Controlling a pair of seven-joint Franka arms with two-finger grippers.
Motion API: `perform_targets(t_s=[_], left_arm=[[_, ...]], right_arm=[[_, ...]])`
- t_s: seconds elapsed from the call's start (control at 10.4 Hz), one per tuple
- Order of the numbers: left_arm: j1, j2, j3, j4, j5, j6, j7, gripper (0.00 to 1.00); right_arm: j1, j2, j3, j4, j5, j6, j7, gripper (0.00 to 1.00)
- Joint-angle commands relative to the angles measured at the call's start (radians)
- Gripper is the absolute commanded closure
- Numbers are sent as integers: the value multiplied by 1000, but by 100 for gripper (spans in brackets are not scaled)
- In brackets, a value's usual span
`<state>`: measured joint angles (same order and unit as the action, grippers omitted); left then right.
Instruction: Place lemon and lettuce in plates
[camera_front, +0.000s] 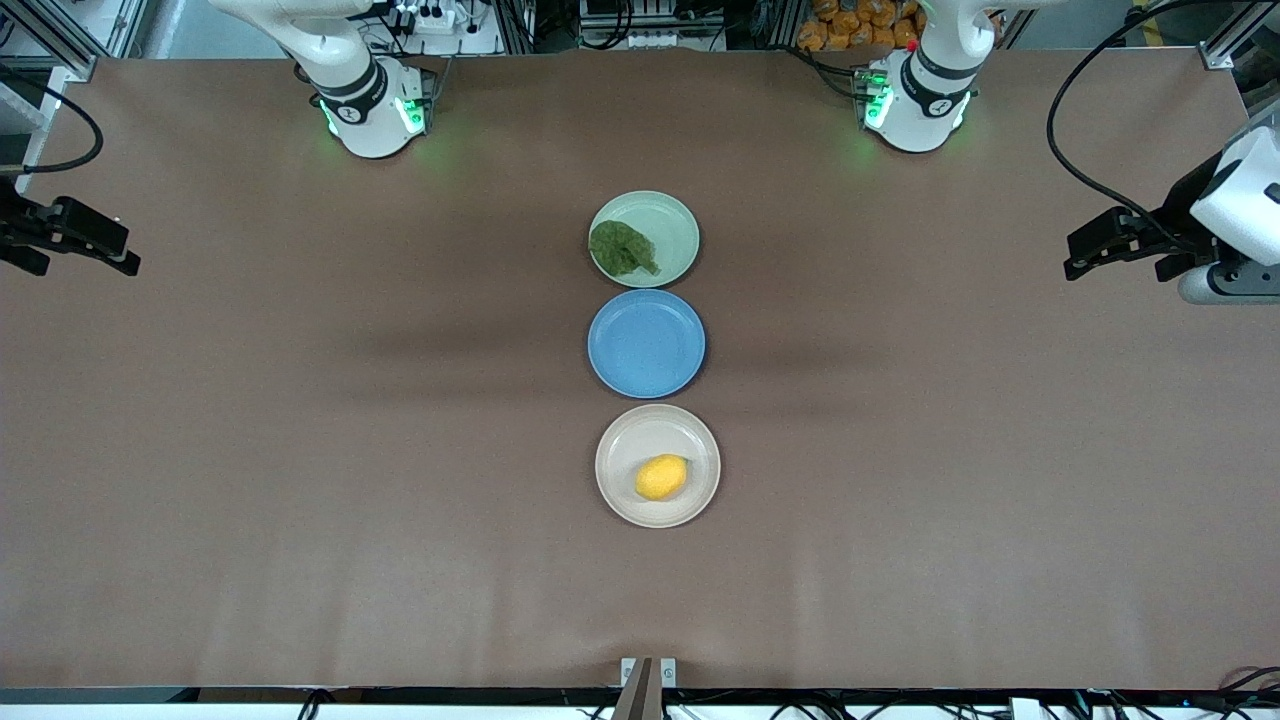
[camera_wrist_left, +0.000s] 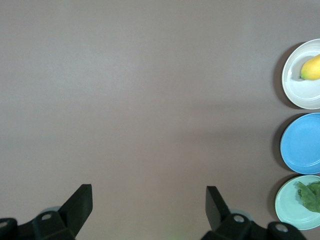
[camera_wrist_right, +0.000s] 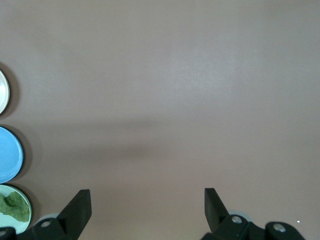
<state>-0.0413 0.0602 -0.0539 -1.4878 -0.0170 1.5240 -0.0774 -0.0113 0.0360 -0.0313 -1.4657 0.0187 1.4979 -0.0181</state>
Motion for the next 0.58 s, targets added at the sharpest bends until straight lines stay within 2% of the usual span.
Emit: perform_targets(t_s=[0.0, 0.48], left_arm=[[-2, 0, -6, 11, 23, -19, -1, 0], [-5, 0, -8, 11, 25, -19, -1, 0]], right_arm=[[-15, -18, 2, -15, -6, 2, -19, 0], [-13, -19, -4, -13, -6, 4, -31, 0]])
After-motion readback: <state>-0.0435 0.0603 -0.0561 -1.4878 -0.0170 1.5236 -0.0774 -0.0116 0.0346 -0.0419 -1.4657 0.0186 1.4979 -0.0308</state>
